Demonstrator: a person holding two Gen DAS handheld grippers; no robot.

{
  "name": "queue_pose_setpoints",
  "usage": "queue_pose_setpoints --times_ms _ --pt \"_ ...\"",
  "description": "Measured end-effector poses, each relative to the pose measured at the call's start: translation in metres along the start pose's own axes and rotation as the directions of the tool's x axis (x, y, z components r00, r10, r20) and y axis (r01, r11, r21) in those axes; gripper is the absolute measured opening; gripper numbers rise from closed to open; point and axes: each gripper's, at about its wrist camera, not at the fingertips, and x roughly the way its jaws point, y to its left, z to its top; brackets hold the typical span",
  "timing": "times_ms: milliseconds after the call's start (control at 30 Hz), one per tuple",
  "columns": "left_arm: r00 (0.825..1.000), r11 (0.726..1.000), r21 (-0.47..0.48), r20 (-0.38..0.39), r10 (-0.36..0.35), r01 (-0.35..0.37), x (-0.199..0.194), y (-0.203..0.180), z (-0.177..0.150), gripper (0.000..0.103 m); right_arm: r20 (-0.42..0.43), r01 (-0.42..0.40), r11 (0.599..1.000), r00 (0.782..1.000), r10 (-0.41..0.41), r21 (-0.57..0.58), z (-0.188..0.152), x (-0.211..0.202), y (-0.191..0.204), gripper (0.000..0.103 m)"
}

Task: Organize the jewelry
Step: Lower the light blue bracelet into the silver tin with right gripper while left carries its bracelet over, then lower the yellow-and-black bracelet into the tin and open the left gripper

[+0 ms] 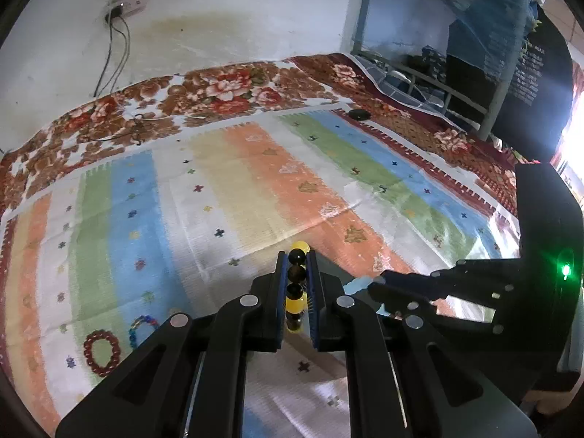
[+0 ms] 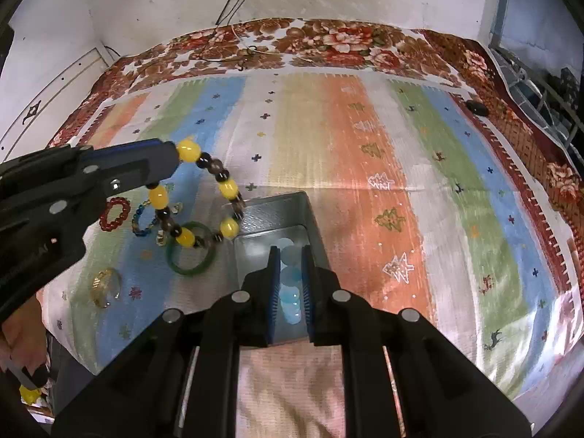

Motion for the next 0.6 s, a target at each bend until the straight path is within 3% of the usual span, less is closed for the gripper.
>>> queue_pose_setpoints --times_ms 400,500,533,600 --pt "0.997 1.000 0.012 -0.071 -0.015 0.016 0.034 -0.013 -0.003 0.010 -0.037 0.003 1.000 0.999 -0.002 0.008 -0.005 0.017 -0.014 0.013" --pt "0.997 1.000 0.016 -0.080 -0.008 0.010 0.038 -0.012 -0.003 0.036 -0.029 0.002 1.000 1.000 -0.002 0.016 -0.005 0.017 -0.016 0.031" --pt "0.997 1.000 0.016 -0.080 -0.009 0.010 0.038 -0.012 -0.004 0.036 -0.024 -0.002 1.000 1.000 0.003 0.021 -0.005 0.017 -0.017 0.040" --pt "0.997 1.000 0.015 -0.078 -0.001 0.002 0.038 -0.012 -0.004 0.036 -0.018 -0.011 1.000 1.000 0.012 0.023 -0.005 0.015 -0.018 0.042"
